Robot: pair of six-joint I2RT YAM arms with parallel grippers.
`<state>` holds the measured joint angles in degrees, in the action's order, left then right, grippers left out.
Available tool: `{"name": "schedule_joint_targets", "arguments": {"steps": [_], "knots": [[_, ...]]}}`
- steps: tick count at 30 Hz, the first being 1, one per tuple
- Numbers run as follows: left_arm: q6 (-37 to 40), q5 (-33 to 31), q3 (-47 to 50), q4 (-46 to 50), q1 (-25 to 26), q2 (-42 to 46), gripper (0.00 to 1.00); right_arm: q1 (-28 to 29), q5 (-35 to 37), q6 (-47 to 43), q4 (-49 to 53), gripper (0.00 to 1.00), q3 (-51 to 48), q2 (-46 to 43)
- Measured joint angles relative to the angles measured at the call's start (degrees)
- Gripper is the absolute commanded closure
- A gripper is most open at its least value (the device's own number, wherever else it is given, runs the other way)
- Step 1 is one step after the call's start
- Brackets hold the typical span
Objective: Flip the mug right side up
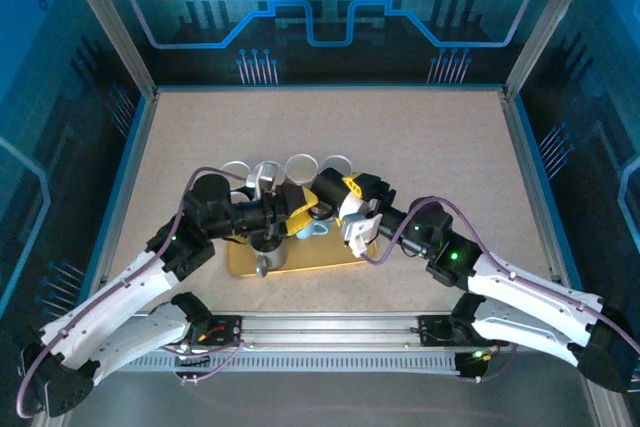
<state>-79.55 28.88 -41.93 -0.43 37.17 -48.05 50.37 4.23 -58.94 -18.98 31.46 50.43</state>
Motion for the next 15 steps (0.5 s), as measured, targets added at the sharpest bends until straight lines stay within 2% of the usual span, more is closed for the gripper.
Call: {"name": "schedule_joint_targets", "arguments": {"steps": [3,6,9,11,12,15], "knots": [[-0.7,0.2,0.0,-0.7,0.5,-1.9,0.51,0.5,0.1,-1.2,0.0,0.89,0.0,-0.7],[-0.8,0.4,0.0,-1.2,0.6,-3.0,0.62,1.1,0.2,-2.6,0.2,0.88,0.0,-1.5],[0.2,1.0,0.0,-0.7,0.6,-3.3,0.86,1.3,0.5,-3.3,1.3,0.83,0.0,-2.4],[0.0,1.0,-0.2,0.2,0.7,-3.3,1.00,1.4,0.6,-4.2,2.4,0.73,0.0,-2.8],[0.2,1.2,-0.2,0.6,0.7,-3.3,1.00,1.4,0.7,-4.4,2.8,0.68,0.0,-2.9],[1.0,1.2,-0.2,1.5,0.8,-3.3,1.00,1.6,0.8,-4.3,3.7,0.42,0.1,-3.0]]}}
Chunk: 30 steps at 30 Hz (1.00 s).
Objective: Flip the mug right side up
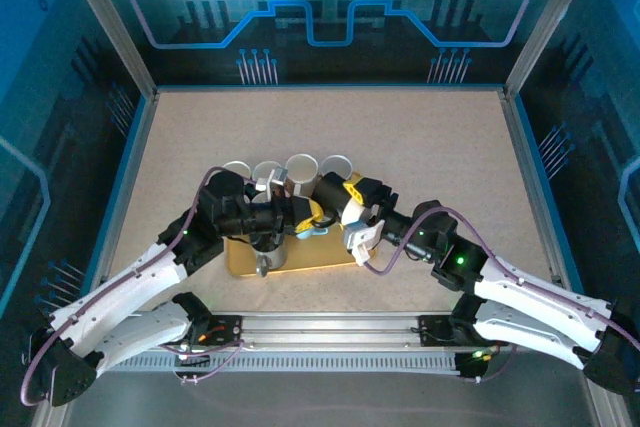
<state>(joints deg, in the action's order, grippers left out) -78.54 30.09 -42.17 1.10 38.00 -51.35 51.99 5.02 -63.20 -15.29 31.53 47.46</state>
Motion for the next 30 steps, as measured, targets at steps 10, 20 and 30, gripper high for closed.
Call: {"name": "schedule_joint_targets", "arguments": {"steps": [10,20,30], "knots": [[13.6,-6.7,-4.7,11.7,0.3,8.0,1.00,0.5,-0.9,13.2,7.0,0.00,6.9,1.0],[39.6,-18.0,-13.8,30.0,0.3,14.3,1.00,-10.7,3.7,48.5,18.4,0.00,15.4,3.7],[59.0,-35.4,-14.8,39.4,19.5,10.0,1.00,-40.1,-15.8,86.0,27.6,0.00,22.7,7.8]]}}
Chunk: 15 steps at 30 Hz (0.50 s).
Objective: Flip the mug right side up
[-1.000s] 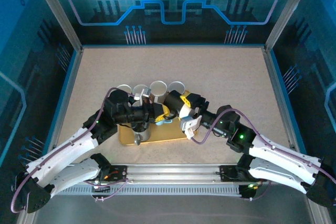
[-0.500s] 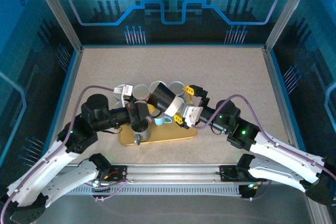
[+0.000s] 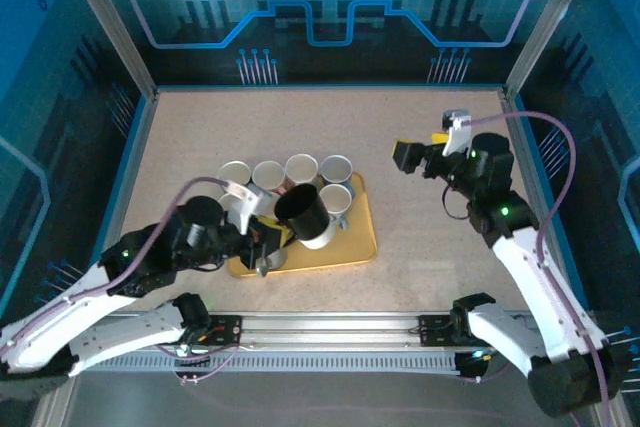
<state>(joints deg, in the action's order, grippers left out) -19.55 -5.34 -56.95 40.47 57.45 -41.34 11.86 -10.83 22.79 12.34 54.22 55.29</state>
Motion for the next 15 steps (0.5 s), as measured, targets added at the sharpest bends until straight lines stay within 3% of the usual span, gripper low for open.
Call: {"name": "schedule_joint_targets", "arguments": {"steps": [3,5,15], "knots": [[3.3,-6.8,0.3,-0.2,8.1,-3.6,1.00,-0.3,-1.3,5.2,2.5,0.00,1.4,2.9],[4.6,-10.0,1.7,-1.3,10.8,-5.8,1.00,-0.3,-1.4,7.9,3.5,0.00,1.3,2.5],[6.0,-19.5,14.5,-10.5,12.4,-9.8,1.00,0.6,-2.7,9.1,2.6,0.00,0.7,-1.4]]}}
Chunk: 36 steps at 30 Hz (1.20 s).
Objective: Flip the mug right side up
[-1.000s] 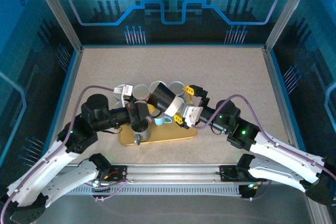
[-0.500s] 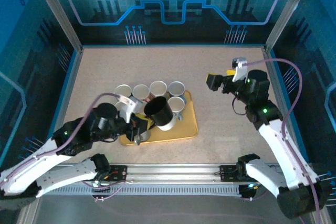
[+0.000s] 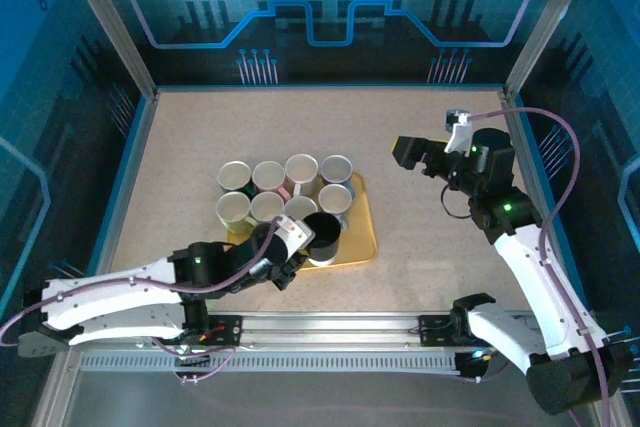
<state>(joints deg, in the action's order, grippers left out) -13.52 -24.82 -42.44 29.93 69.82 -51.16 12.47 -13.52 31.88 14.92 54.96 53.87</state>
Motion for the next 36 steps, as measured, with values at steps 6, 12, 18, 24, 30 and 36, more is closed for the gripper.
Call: {"name": "schedule_joint_targets", "arguments": {"steps": [6,12,18,24,30,36], "knots": [[-0.8,-0.3,3.9,-6.3,0.2,-3.0,1.00,0.3,-0.5,0.0,-0.5,0.00,-2.4,0.0],[-2.7,-1.4,7.7,-9.0,0.4,-4.1,1.00,1.0,-0.7,-0.4,-2.1,0.00,-3.3,-0.2],[-3.1,-3.8,9.8,-11.5,0.4,-5.8,1.00,1.2,-0.7,-0.9,-3.0,0.00,-3.7,-0.7],[-3.1,-5.3,11.7,-14.4,0.4,-7.5,1.00,1.5,-0.7,-1.2,-3.5,0.00,-3.7,-0.8],[-3.9,-7.1,14.1,-17.3,0.4,-7.8,1.00,1.5,-0.8,-1.3,-3.9,0.00,-3.7,-0.8],[-4.9,-7.9,14.6,-20.2,0.4,-9.5,1.00,1.5,-1.5,-1.3,-4.3,0.00,-3.7,-0.5]]}}
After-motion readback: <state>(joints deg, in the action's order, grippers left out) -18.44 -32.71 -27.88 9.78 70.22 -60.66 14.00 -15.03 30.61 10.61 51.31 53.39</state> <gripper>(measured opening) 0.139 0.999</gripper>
